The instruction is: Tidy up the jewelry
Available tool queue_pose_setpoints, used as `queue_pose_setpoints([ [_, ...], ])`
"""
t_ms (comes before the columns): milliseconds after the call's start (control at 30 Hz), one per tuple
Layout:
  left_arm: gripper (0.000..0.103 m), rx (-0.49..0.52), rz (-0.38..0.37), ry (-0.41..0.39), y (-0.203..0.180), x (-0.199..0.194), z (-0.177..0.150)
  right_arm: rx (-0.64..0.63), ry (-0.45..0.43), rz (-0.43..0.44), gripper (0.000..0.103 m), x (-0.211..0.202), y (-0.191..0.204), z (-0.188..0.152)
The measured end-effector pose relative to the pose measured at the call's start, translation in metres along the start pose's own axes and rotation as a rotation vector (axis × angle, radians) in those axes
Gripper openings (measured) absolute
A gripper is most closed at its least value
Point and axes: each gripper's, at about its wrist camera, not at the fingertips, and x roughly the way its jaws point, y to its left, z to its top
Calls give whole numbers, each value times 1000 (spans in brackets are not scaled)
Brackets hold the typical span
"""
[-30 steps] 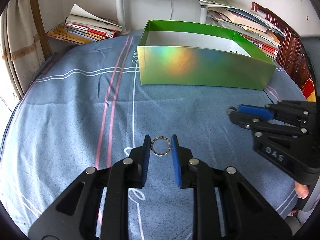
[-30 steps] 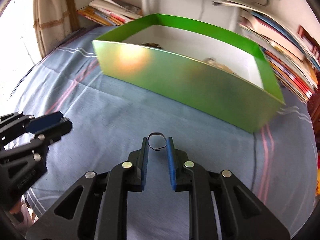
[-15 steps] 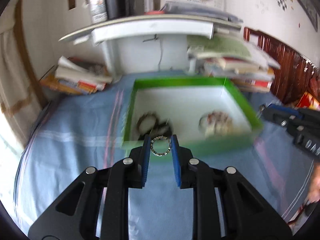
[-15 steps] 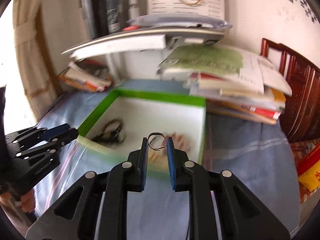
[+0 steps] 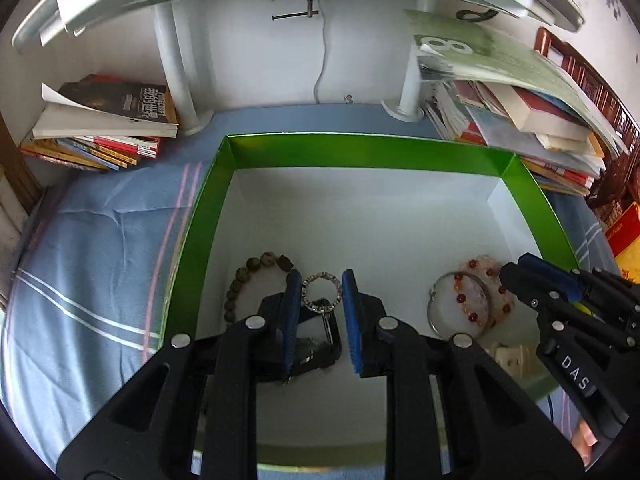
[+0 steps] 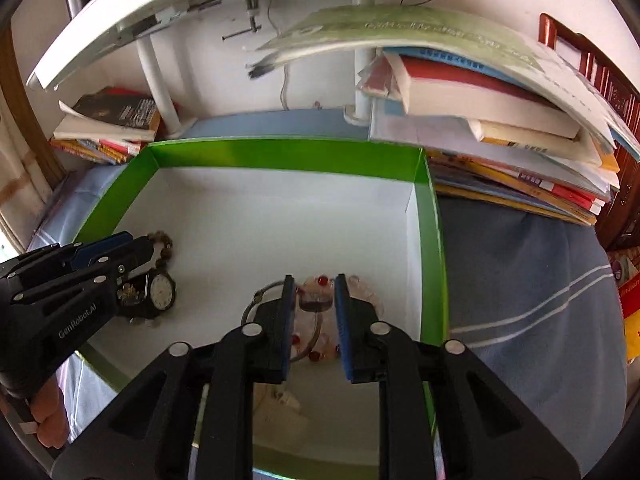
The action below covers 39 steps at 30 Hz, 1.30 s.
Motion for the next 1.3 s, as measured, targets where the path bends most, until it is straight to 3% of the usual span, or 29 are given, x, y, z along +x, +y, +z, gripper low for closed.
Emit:
queue_pose_setpoints([
  [100, 41, -37, -16, -27, 7, -3, 4, 9, -22, 3, 42, -7, -3, 2],
  [233, 55, -55, -4, -49, 13, -20, 3, -7, -55, -10, 56, -33, -1, -5],
  [300, 65, -52, 36, -59, 14, -32, -2, -31, -83, -31, 67, -53, 4, -16],
  [433, 75, 10, 145, -119, 3, -68, -26, -88, -136, -93, 80, -93, 15, -44],
  [600, 87, 26, 182, -235, -7, -120, -68, -76, -237, -147, 100, -135, 21, -77],
  [867, 98, -29, 186, -350, -12, -178, -122, 16, -307, -154, 100, -174, 13, -110],
  [1300, 99, -4, 172, -364, -20, -191, -134, -11, -309, -159, 100, -174, 23, -118],
])
